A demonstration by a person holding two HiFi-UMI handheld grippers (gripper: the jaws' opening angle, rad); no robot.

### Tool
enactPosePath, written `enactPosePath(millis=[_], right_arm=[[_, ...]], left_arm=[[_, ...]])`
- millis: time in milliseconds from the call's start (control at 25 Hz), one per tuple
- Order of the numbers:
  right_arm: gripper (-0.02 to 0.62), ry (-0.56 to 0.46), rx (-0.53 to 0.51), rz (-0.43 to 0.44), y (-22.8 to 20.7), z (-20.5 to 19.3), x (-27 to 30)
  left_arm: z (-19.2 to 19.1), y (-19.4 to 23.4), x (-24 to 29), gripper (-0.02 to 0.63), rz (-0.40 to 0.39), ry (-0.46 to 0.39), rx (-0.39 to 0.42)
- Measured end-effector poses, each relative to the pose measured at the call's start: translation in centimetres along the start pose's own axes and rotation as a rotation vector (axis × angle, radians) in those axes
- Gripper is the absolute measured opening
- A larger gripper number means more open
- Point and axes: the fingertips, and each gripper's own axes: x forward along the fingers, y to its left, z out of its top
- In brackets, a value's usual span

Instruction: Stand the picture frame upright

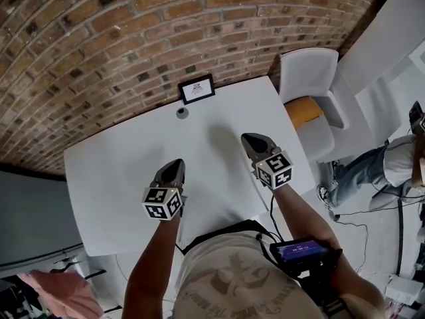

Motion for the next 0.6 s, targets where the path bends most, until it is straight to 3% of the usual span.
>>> enactPosePath(millis=[600], right_arm=[[0.006,-0.016,0.004,-0.019,5.5,-0.8,-5.8]], left_arm=[[-1.9,-2.8,-6.4,0.005,-0.012,-0.060,-0.046]])
